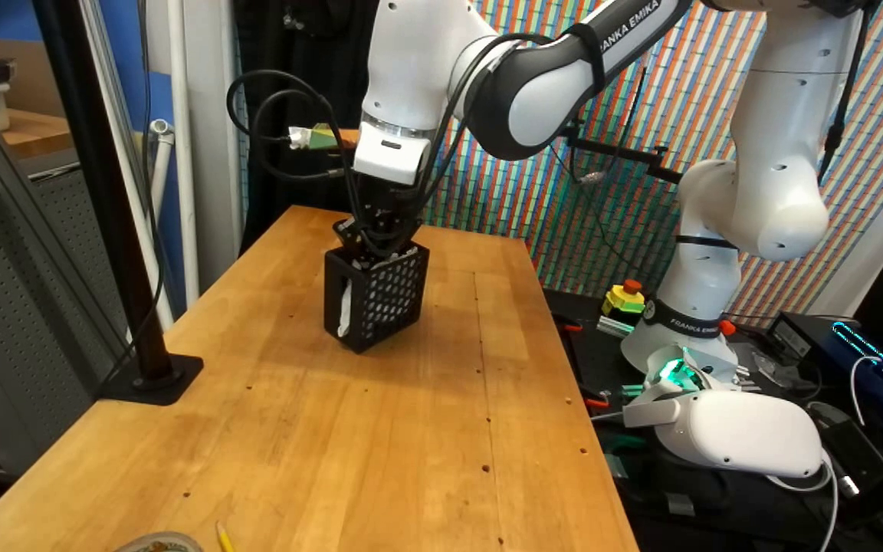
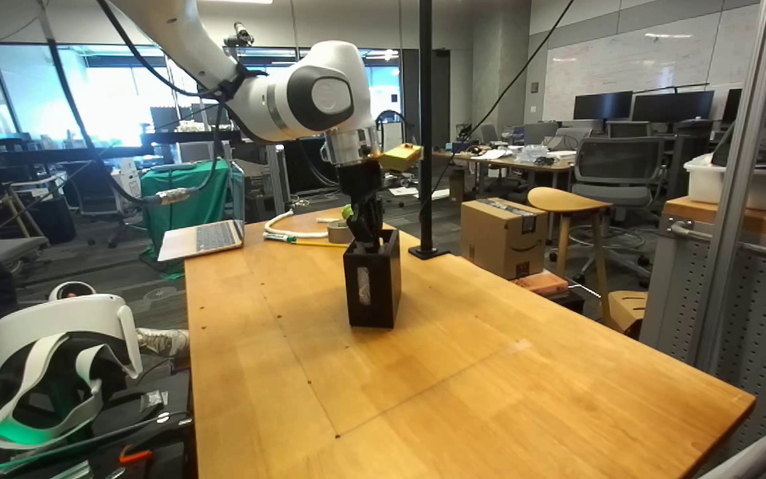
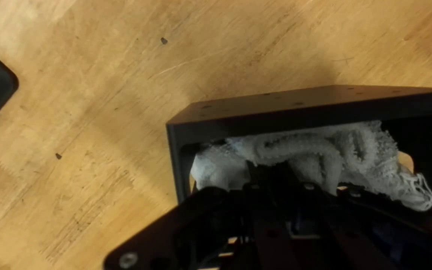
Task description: Pick up the cloth and put it in the box
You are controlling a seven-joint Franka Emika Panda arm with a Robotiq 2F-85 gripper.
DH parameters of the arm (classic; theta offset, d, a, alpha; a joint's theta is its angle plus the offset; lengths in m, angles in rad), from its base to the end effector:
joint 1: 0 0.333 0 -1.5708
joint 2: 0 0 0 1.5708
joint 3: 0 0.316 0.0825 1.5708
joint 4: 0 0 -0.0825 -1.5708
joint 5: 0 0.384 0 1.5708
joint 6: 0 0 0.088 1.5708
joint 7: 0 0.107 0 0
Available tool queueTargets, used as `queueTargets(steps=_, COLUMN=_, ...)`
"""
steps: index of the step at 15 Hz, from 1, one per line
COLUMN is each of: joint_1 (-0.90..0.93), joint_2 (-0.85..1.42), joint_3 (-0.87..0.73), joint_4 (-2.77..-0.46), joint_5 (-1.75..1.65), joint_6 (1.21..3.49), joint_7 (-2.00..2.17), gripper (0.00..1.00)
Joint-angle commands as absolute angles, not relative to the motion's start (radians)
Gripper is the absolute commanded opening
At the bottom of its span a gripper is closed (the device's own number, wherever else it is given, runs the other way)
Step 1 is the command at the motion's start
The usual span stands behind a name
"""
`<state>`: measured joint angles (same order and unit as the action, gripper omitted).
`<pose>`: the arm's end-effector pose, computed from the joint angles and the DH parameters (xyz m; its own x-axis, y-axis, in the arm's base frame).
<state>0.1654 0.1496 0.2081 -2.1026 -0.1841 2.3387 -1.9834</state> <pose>0.5380 0.2055 0.3583 -0.7774 0.6140 -0.1366 0.6160 0.7871 0.0322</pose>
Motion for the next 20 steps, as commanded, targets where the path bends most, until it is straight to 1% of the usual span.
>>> queueTargets(steps=1, joint_1=0.136, joint_2=0.19, joint_3=0.202, joint_4=-2.063, joint_5=-0.13, joint_6=2.31, joint_7=-2.056, gripper=0.17)
queueTargets(steps=8, joint_1=0.122, joint_2=0.257, joint_3=0.21, joint_4=-2.023, joint_5=-0.106, joint_6=2.256, joint_7=-2.081, gripper=0.17)
queueTargets(steps=13, joint_1=0.135, joint_2=0.36, joint_3=0.24, joint_4=-2.015, joint_5=-0.083, joint_6=2.237, joint_7=-2.106, gripper=0.17)
queueTargets(steps=16, joint_1=0.129, joint_2=0.359, joint_3=0.248, joint_4=-2.029, joint_5=-0.043, joint_6=2.248, joint_7=-2.147, gripper=0.16)
queueTargets(steps=20, joint_1=0.145, joint_2=0.291, joint_3=0.241, joint_4=-2.057, joint_5=-0.068, joint_6=2.258, joint_7=-2.116, gripper=0.17)
